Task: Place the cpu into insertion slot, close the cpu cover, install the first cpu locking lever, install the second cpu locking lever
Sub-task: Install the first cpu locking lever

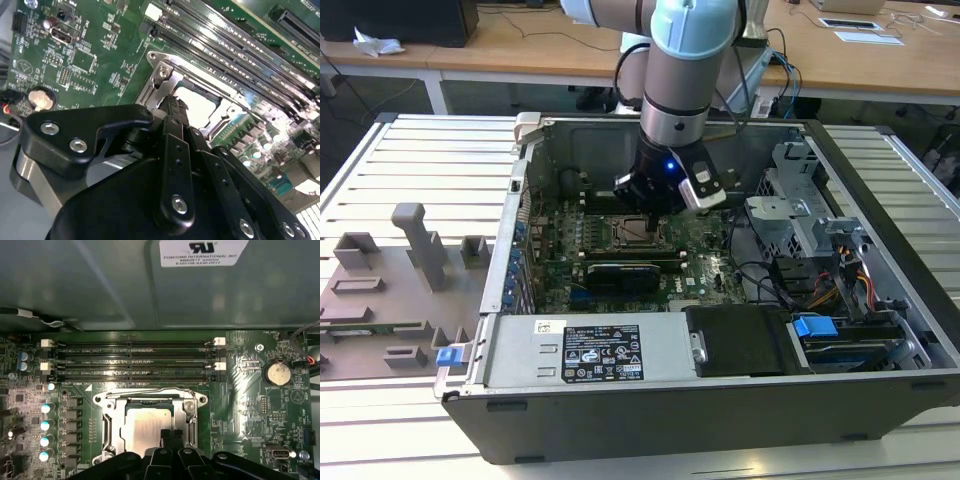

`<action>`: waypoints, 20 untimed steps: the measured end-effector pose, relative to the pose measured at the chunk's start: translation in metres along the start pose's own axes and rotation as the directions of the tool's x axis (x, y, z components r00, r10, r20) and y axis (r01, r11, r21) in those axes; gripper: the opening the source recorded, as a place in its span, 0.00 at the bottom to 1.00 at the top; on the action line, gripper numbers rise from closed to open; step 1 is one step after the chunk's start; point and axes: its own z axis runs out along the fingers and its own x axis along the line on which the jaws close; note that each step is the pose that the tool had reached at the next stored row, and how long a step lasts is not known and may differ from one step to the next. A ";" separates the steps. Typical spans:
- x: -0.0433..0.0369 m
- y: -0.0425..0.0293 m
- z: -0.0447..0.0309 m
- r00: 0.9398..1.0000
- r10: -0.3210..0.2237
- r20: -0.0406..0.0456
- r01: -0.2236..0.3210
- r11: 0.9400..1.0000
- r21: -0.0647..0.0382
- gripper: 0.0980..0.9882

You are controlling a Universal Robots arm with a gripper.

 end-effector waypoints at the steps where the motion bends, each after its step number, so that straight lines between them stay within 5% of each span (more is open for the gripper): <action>1: 0.0000 0.0001 -0.0016 1.000 0.000 0.000 0.000 1.000 0.000 0.01; 20: 0.0006 0.0016 -0.0195 1.000 0.000 0.000 0.000 1.000 0.000 0.01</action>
